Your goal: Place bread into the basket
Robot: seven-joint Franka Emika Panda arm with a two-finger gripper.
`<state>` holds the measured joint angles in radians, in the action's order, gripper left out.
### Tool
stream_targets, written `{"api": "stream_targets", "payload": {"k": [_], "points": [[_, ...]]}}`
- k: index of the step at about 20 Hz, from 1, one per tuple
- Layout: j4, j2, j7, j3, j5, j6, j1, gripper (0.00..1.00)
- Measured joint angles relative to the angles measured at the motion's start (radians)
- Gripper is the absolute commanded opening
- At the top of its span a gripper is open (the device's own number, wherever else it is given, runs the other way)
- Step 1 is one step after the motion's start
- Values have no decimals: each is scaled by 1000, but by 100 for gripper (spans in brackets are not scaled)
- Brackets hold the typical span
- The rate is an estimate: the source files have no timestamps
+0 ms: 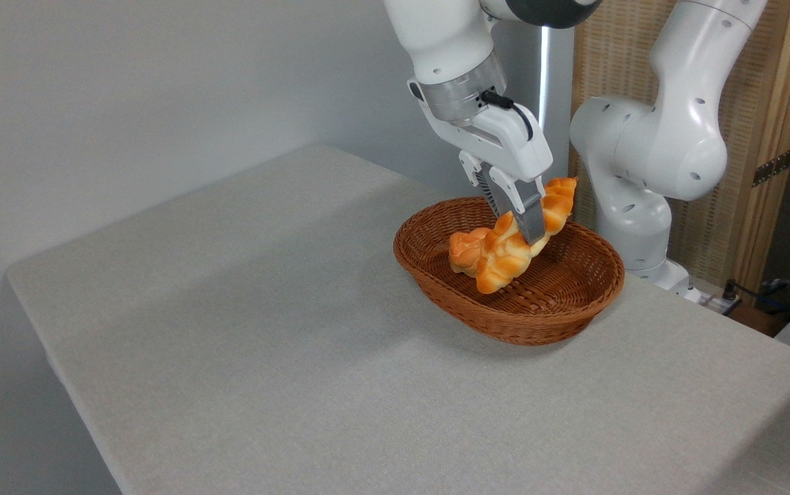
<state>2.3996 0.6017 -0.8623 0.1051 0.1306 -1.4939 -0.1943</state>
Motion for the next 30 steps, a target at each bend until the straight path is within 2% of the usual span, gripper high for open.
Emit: {"api": "stream_targets", "payload": {"k": [16, 19, 22, 27, 30], "points": [[-14, 1, 0, 0, -2, -25, -4, 100], [-99, -15, 2, 1, -38, -45, -4, 100], [-254, -96, 12, 7, -112, -51, -3, 100], [-508, -293, 137, 8, -131, -59, -4, 100], [-667, -412, 162, 8, -145, -61, -4, 100]]}}
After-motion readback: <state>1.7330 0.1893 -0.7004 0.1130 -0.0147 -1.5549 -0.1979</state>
